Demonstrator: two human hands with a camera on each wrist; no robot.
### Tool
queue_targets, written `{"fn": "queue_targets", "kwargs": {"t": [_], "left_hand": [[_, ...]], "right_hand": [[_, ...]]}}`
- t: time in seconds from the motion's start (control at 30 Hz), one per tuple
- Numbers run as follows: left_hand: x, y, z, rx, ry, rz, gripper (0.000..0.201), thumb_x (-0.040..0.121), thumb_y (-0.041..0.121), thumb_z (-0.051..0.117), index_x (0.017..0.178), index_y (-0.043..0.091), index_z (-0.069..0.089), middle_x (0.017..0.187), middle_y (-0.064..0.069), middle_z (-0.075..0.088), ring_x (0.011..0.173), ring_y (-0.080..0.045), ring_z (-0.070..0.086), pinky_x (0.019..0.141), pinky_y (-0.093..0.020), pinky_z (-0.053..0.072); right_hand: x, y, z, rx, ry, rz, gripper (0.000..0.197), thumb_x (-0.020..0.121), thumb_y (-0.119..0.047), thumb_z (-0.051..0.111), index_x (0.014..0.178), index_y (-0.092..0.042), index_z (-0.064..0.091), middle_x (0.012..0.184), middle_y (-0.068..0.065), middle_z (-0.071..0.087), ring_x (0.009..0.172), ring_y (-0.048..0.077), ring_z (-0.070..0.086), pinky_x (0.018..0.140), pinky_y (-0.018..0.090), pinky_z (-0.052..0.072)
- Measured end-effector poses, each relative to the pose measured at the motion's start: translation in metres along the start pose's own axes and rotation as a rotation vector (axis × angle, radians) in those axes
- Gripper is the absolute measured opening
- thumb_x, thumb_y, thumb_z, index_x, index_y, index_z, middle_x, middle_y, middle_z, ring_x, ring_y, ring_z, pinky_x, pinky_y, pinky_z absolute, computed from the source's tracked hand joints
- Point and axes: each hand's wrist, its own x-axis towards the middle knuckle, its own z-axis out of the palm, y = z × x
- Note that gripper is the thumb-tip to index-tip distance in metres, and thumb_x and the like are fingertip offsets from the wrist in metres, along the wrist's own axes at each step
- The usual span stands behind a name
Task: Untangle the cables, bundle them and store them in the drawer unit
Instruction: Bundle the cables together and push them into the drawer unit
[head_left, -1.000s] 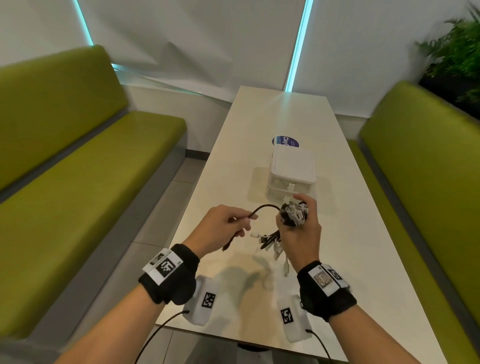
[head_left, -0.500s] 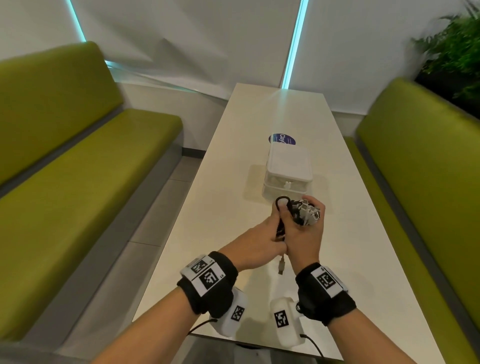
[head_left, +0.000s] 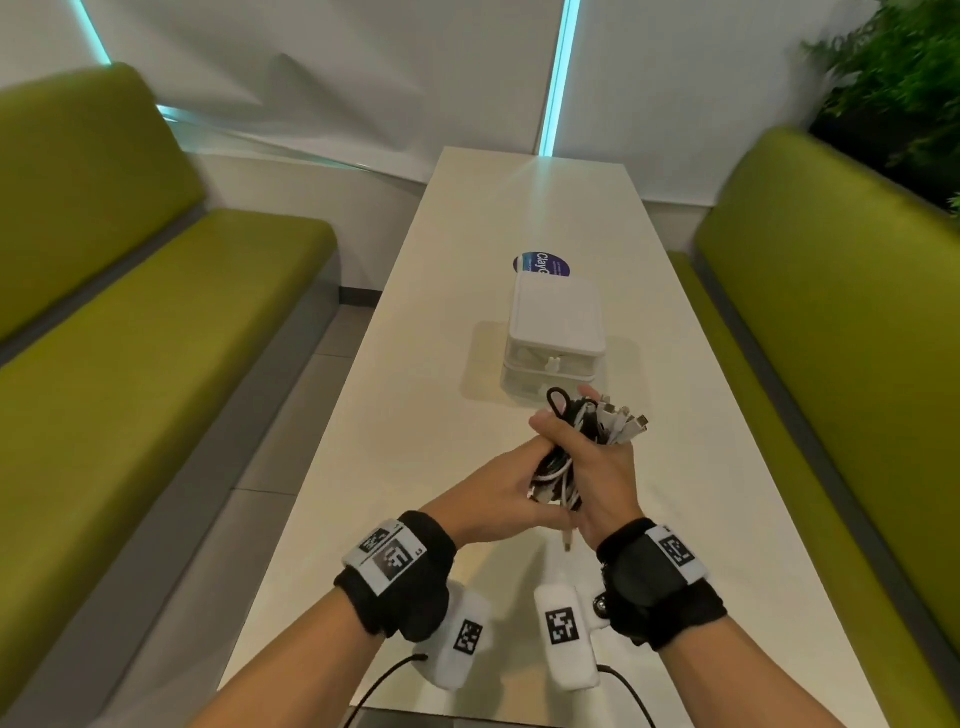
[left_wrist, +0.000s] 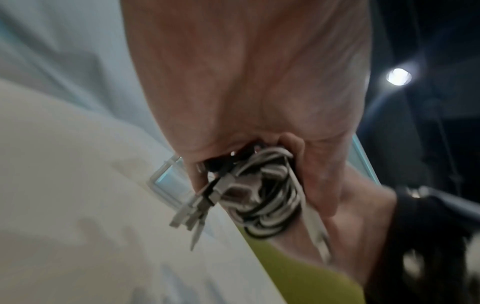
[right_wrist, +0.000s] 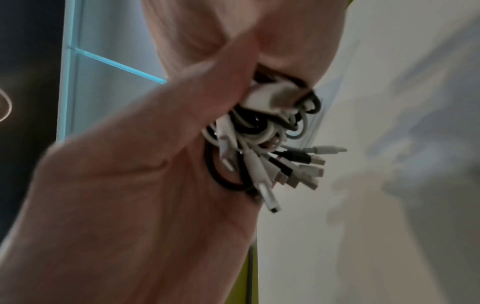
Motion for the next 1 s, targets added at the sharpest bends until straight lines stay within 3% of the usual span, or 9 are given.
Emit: {"fn": "queue_targets", "kwargs": {"t": [0.1, 0.2, 0.33, 0.47, 0.53, 0.6, 0.77, 0.87, 1.0], "left_hand": [[0.016, 0.000, -0.012, -0.092, -0.031, -0.032, 0.062, 0.091, 0.018, 0.060, 0.143, 0.042, 0.036, 0.150, 0.007, 0.041, 0.136, -0.018, 0.042, 0.112, -0.041, 0.037], [0.032, 0.005, -0.014, -0.135, 0.058, -0.033, 0.059, 0.091, 0.019, 0.045, 0.144, 0.041, 0.036, 0.156, 0.018, 0.021, 0.143, -0.003, 0.024, 0.115, -0.025, 0.028], [0.041, -0.001, -0.012, -0.090, 0.134, -0.018, 0.052, 0.099, 0.007, 0.035, 0.142, 0.037, 0.035, 0.133, 0.038, 0.032, 0.122, 0.023, 0.033, 0.096, -0.002, 0.033], [0.046, -0.007, -0.018, 0.004, 0.287, -0.063, 0.052, 0.103, 0.022, 0.040, 0.149, 0.037, 0.022, 0.142, 0.033, 0.024, 0.128, 0.020, 0.024, 0.107, -0.008, 0.020], [0.050, -0.008, -0.027, 0.105, 0.367, -0.071, 0.047, 0.101, 0.025, 0.043, 0.140, 0.048, 0.028, 0.136, 0.030, 0.037, 0.122, 0.018, 0.037, 0.104, -0.010, 0.028], [0.059, -0.010, -0.040, 0.265, 0.426, -0.078, 0.049, 0.099, 0.027, 0.046, 0.142, 0.045, 0.030, 0.136, 0.017, 0.039, 0.118, 0.002, 0.046, 0.104, -0.025, 0.038], [0.101, -0.028, -0.069, 0.367, 0.463, -0.253, 0.073, 0.096, 0.033, 0.049, 0.155, 0.029, 0.006, 0.162, 0.003, 0.013, 0.147, -0.018, 0.019, 0.117, -0.045, 0.027], [0.117, -0.032, -0.071, 0.297, 0.409, -0.278, 0.081, 0.094, 0.025, 0.050, 0.155, 0.031, -0.003, 0.162, 0.003, 0.016, 0.146, -0.018, 0.022, 0.116, -0.039, 0.027], [0.116, -0.031, -0.065, 0.177, 0.404, -0.288, 0.079, 0.095, 0.019, 0.052, 0.154, 0.033, 0.000, 0.156, 0.005, 0.031, 0.141, -0.014, 0.033, 0.106, -0.027, 0.032]], "right_hand": [[0.012, -0.003, -0.002, 0.077, -0.017, 0.030, 0.034, 0.078, -0.001, 0.075, 0.107, -0.017, 0.069, 0.104, 0.018, 0.071, 0.098, 0.034, 0.069, 0.085, 0.048, 0.056], [0.028, -0.006, 0.000, 0.007, -0.005, 0.003, 0.019, 0.077, -0.004, 0.077, 0.083, -0.022, 0.075, 0.094, 0.017, 0.072, 0.090, 0.032, 0.071, 0.079, 0.046, 0.058], [0.045, -0.005, 0.004, -0.063, 0.011, -0.038, 0.018, 0.076, -0.002, 0.076, 0.093, -0.003, 0.069, 0.087, 0.018, 0.072, 0.083, 0.032, 0.071, 0.073, 0.043, 0.059], [0.065, -0.004, -0.005, -0.084, 0.057, -0.015, 0.014, 0.075, 0.003, 0.072, 0.087, 0.001, 0.065, 0.075, 0.017, 0.065, 0.067, 0.029, 0.065, 0.066, 0.039, 0.056], [0.078, -0.005, -0.014, -0.152, 0.071, -0.022, 0.014, 0.075, 0.006, 0.069, 0.086, 0.001, 0.062, 0.069, 0.016, 0.060, 0.059, 0.028, 0.062, 0.060, 0.037, 0.055], [0.088, -0.009, -0.023, -0.266, 0.035, -0.054, 0.018, 0.073, 0.006, 0.068, 0.089, 0.003, 0.060, 0.069, 0.015, 0.058, 0.060, 0.029, 0.061, 0.057, 0.035, 0.054], [0.118, -0.011, -0.042, -0.418, -0.019, 0.016, 0.045, 0.067, 0.003, 0.071, 0.110, 0.002, 0.058, 0.073, 0.009, 0.063, 0.063, 0.029, 0.065, 0.059, 0.035, 0.054], [0.128, -0.015, -0.044, -0.477, -0.044, 0.083, 0.031, 0.067, 0.004, 0.070, 0.095, 0.012, 0.060, 0.070, 0.018, 0.062, 0.059, 0.030, 0.064, 0.055, 0.034, 0.055], [0.125, -0.018, -0.042, -0.481, -0.087, 0.123, 0.025, 0.065, 0.006, 0.070, 0.090, 0.008, 0.063, 0.069, 0.017, 0.063, 0.057, 0.026, 0.063, 0.054, 0.031, 0.053]]}}
